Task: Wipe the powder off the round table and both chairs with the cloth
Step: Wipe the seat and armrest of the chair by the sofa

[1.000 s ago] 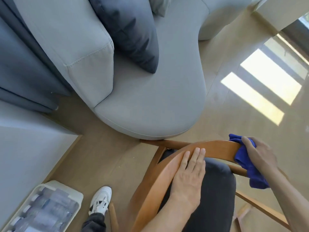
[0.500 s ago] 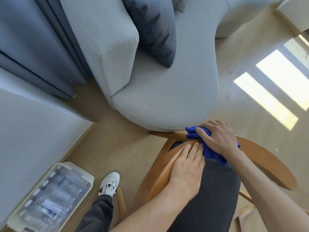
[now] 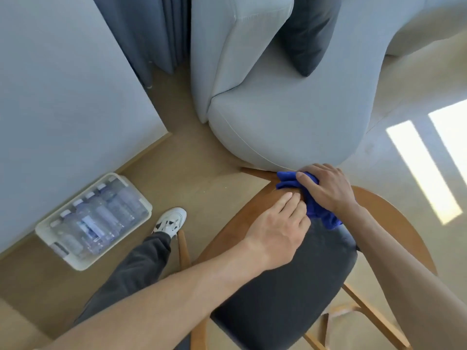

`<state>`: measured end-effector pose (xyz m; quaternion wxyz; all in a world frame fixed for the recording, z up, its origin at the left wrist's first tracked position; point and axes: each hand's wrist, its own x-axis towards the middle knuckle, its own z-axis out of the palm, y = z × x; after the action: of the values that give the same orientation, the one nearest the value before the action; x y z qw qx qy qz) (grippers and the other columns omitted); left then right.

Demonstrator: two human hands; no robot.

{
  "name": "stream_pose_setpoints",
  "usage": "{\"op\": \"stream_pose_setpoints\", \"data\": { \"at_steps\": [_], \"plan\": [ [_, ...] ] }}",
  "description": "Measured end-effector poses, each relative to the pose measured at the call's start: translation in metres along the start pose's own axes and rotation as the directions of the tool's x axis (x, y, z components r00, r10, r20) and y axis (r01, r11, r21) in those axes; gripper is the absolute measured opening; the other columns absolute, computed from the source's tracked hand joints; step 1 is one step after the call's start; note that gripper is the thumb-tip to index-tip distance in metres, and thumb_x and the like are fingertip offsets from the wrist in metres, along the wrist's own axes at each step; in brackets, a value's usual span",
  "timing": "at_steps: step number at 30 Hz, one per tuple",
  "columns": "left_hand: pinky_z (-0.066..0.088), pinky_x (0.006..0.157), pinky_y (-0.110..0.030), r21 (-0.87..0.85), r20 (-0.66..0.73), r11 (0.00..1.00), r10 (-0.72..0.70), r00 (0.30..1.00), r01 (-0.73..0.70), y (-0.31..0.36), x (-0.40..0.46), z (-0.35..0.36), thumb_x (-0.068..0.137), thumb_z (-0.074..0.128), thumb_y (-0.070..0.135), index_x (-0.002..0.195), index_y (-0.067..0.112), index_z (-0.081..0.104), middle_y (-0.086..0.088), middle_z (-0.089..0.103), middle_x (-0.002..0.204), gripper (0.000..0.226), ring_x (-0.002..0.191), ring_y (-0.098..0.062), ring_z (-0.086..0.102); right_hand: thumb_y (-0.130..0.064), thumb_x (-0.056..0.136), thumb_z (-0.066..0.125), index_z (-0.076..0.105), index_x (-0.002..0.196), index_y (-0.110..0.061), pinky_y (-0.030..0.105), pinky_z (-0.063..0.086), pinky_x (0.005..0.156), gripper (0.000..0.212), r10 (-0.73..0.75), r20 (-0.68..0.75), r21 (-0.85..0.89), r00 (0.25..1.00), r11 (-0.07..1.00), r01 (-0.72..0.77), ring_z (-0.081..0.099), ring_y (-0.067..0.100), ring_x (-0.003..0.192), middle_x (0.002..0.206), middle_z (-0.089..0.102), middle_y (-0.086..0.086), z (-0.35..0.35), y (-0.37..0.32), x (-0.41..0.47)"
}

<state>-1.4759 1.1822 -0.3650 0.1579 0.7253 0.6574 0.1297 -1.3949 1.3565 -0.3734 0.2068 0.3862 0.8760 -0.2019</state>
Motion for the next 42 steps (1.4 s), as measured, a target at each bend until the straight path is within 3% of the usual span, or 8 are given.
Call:
{"op": "stream_pose_setpoints", "data": {
  "at_steps": [12, 17, 21, 28, 31, 34, 37, 42],
  "plan": [
    [0.026, 0.114, -0.04, -0.113, -0.217, 0.992, 0.03, 0.976, -0.056, 0.012, -0.052, 0.007, 0.091, 0.037, 0.007, 0.1, 0.005, 0.066, -0.015, 0.065, 0.111, 0.03, 0.114, -0.03, 0.055, -0.058, 0.084, 0.033, 0.066, 0.106, -0.038, 0.025, 0.03, 0.08, 0.044, -0.161, 0.264, 0.115, 0.951, 0.984, 0.134, 0.051, 0.008, 0.099, 0.104, 0.061, -0.021, -0.012, -0.059, 0.005],
    [0.028, 0.114, -0.041, -0.171, -0.326, 0.985, -0.029, 0.945, -0.029, 0.01, -0.073, 0.008, 0.09, 0.04, 0.001, 0.094, 0.003, 0.065, -0.016, 0.064, 0.108, 0.026, 0.109, -0.031, 0.056, -0.055, 0.093, 0.04, 0.063, 0.119, -0.037, 0.025, 0.032, 0.089, 0.039, -0.323, 0.431, -0.021, 0.843, 0.93, 0.367, 0.05, 0.009, 0.113, 0.125, 0.059, -0.018, -0.013, -0.1, 0.0],
    [0.026, 0.115, -0.045, -0.147, -0.322, 0.989, -0.024, 0.946, -0.025, 0.014, -0.106, 0.015, 0.09, 0.044, 0.001, 0.096, 0.003, 0.064, -0.015, 0.062, 0.112, 0.021, 0.12, -0.032, 0.05, -0.051, 0.092, 0.045, 0.064, 0.11, -0.038, 0.037, 0.04, 0.096, 0.029, -0.393, 0.47, -0.136, 0.79, 0.852, 0.505, 0.052, 0.015, 0.112, 0.119, 0.063, -0.013, -0.01, -0.128, -0.016],
    [0.019, 0.118, -0.044, -0.102, -0.276, 0.995, -0.043, 0.96, 0.015, 0.028, -0.14, 0.023, 0.09, 0.05, 0.003, 0.093, 0.007, 0.064, -0.012, 0.062, 0.109, 0.015, 0.119, -0.031, 0.046, -0.063, 0.087, 0.03, 0.057, 0.118, -0.042, 0.032, 0.03, 0.098, 0.046, -0.463, 0.507, -0.342, 0.727, 0.666, 0.663, 0.044, 0.011, 0.122, 0.126, 0.056, -0.021, 0.009, -0.164, -0.05],
    [0.02, 0.117, -0.045, -0.069, -0.272, 0.997, -0.045, 0.961, 0.028, 0.031, -0.149, 0.027, 0.087, 0.052, 0.002, 0.091, 0.007, 0.065, -0.013, 0.062, 0.11, 0.015, 0.121, -0.033, 0.048, -0.06, 0.084, 0.03, 0.06, 0.117, -0.04, 0.03, 0.032, 0.1, 0.049, -0.44, 0.488, -0.249, 0.754, 0.758, 0.603, 0.045, 0.01, 0.122, 0.126, 0.057, -0.021, -0.006, -0.153, -0.051],
    [0.021, 0.116, -0.045, -0.032, -0.275, 0.999, -0.029, 0.961, 0.021, 0.034, -0.157, 0.031, 0.086, 0.05, 0.002, 0.091, 0.008, 0.065, -0.014, 0.063, 0.111, 0.017, 0.125, -0.033, 0.047, -0.039, 0.095, 0.051, 0.064, 0.115, -0.035, 0.028, 0.035, 0.095, 0.024, -0.276, 0.405, -0.109, 0.872, 0.932, 0.346, 0.05, 0.014, 0.118, 0.123, 0.06, -0.016, -0.024, -0.119, -0.034],
    [0.019, 0.117, -0.046, 0.009, -0.257, 1.0, -0.021, 0.966, 0.024, 0.036, -0.168, 0.037, 0.087, 0.05, 0.004, 0.092, 0.01, 0.066, -0.013, 0.063, 0.113, 0.018, 0.126, -0.032, 0.046, -0.036, 0.095, 0.052, 0.064, 0.106, -0.039, 0.031, 0.036, 0.088, 0.016, -0.117, 0.336, -0.063, 0.935, 0.987, 0.146, 0.054, 0.018, 0.112, 0.118, 0.064, -0.012, -0.023, -0.106, -0.028],
    [0.01, 0.12, -0.043, 0.079, -0.224, 0.997, 0.025, 0.974, -0.007, 0.03, -0.178, 0.05, 0.087, 0.048, 0.007, 0.091, 0.011, 0.069, -0.01, 0.066, 0.112, 0.021, 0.124, -0.028, 0.048, -0.051, 0.082, 0.03, 0.067, 0.096, -0.035, 0.034, 0.035, 0.088, 0.043, -0.245, 0.33, -0.298, 0.912, 0.889, 0.347, 0.053, 0.016, 0.109, 0.109, 0.065, -0.016, 0.002, -0.152, -0.049]
  ]
}}
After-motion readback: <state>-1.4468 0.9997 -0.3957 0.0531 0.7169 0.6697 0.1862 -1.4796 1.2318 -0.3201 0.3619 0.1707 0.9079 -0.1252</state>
